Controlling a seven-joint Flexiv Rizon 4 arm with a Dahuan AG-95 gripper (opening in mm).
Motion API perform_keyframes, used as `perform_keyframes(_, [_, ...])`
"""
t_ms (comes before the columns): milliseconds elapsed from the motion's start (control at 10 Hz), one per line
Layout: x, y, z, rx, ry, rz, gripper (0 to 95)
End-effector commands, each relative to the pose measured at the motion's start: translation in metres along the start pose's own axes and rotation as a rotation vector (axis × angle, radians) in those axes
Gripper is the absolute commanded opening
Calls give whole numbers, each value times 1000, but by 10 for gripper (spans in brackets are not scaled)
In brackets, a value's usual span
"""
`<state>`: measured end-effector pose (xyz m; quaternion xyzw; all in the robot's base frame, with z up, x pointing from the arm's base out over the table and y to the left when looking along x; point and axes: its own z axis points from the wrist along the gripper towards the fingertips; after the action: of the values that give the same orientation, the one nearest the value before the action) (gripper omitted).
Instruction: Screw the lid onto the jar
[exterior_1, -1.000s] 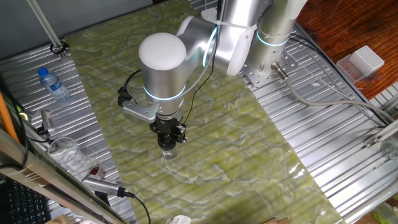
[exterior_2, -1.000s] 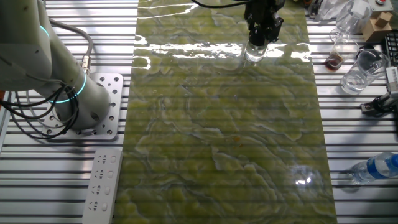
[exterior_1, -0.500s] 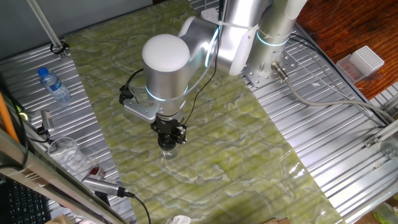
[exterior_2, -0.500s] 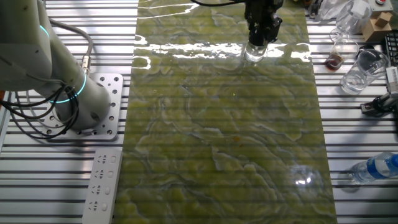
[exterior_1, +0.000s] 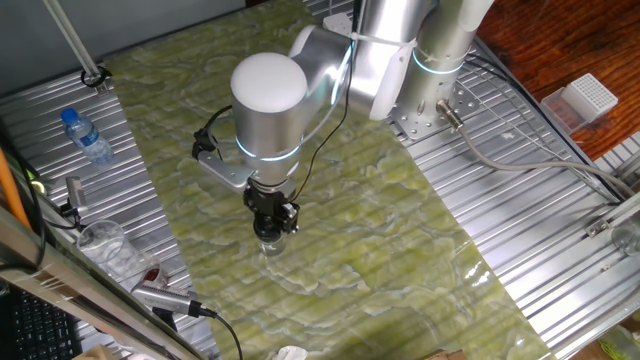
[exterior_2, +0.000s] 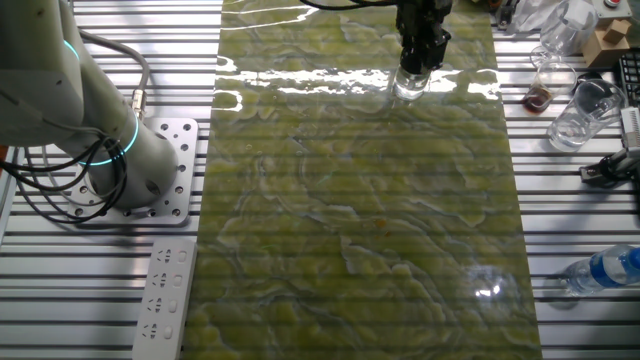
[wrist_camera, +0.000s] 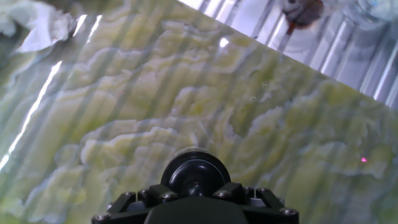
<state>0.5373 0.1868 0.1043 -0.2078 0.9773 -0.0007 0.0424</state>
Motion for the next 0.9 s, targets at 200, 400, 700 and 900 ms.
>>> perform_keyframes(200, [0,0,2,2,2,135,190])
perform_keyframes(400, [0,0,2,3,1,213,190])
perform_keyframes(700, [0,0,2,7,4,316,190])
perform_keyframes(900, [0,0,2,13,6,377,190])
